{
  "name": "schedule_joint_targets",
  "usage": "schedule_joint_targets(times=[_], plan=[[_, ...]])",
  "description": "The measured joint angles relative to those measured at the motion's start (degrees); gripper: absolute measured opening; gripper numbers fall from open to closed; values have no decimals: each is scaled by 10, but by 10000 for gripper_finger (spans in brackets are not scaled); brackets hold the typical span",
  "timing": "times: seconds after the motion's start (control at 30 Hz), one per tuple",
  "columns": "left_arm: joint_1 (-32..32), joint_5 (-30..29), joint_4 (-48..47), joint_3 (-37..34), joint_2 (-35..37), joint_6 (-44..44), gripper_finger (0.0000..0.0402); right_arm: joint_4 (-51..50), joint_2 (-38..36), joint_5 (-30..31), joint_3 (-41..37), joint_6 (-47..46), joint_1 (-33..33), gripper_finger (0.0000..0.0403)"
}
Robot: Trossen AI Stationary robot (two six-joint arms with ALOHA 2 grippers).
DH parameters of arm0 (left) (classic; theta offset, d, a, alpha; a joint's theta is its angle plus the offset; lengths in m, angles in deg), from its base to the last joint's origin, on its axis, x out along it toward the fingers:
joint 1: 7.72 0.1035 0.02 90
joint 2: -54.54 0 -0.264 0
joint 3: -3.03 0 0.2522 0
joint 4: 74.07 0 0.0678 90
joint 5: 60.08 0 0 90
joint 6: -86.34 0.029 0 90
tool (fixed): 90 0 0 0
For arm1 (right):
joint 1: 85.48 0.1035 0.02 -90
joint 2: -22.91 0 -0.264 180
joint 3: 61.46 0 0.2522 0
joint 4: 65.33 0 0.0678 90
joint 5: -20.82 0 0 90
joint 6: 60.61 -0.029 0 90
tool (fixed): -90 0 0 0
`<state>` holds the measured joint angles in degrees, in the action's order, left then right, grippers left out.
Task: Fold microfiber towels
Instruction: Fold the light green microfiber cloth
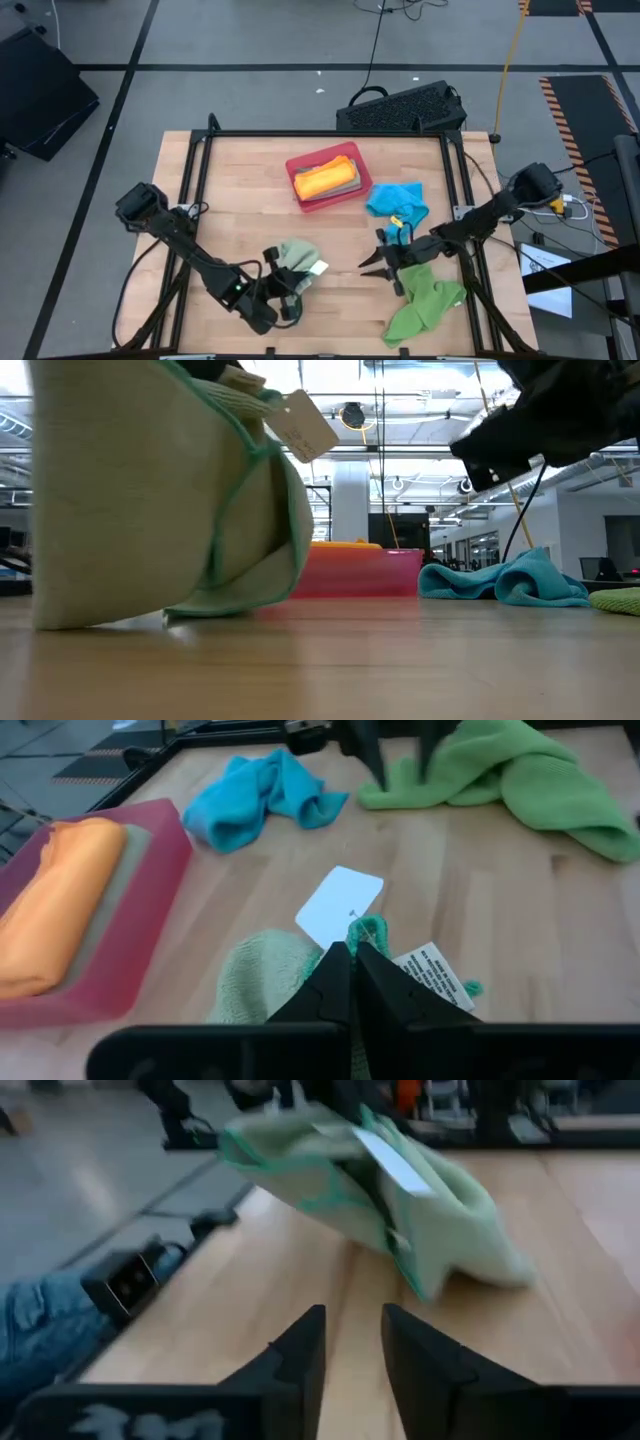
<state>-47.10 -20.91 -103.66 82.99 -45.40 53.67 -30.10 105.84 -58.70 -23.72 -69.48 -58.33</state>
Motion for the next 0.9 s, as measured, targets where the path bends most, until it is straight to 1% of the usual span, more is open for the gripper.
schedule_joint_targets(times=[0.07, 0.13, 0.27, 0.33, 0.4, 0.5, 0.63, 0.77, 0.9], plan=[[8, 7, 12, 0, 0, 12, 8, 50, 25, 0, 2, 12, 5, 109], [15, 26, 46, 0, 0, 45, 8, 73, 48, 5, 12, 18, 7, 119], [27, 49, 140, 0, 0, 132, 9, 71, 93, 30, 43, 21, 7, 136], [32, 57, 181, 0, 0, 166, 9, 68, 120, 30, 60, 26, 7, 143], [35, 58, 200, 0, 0, 183, 9, 68, 147, 28, 80, 30, 9, 148], [38, 51, 198, 0, 0, 185, 9, 68, 180, 30, 110, 47, 16, 152], [40, 40, 186, 0, 0, 172, 10, 69, 200, 38, 143, 80, 29, 154], [44, 38, 186, 0, 0, 159, 10, 70, 201, 82, 157, 129, 47, 154], [50, 42, 192, 0, -6, 147, 10, 76, 201, 139, 159, 182, 66, 154]])
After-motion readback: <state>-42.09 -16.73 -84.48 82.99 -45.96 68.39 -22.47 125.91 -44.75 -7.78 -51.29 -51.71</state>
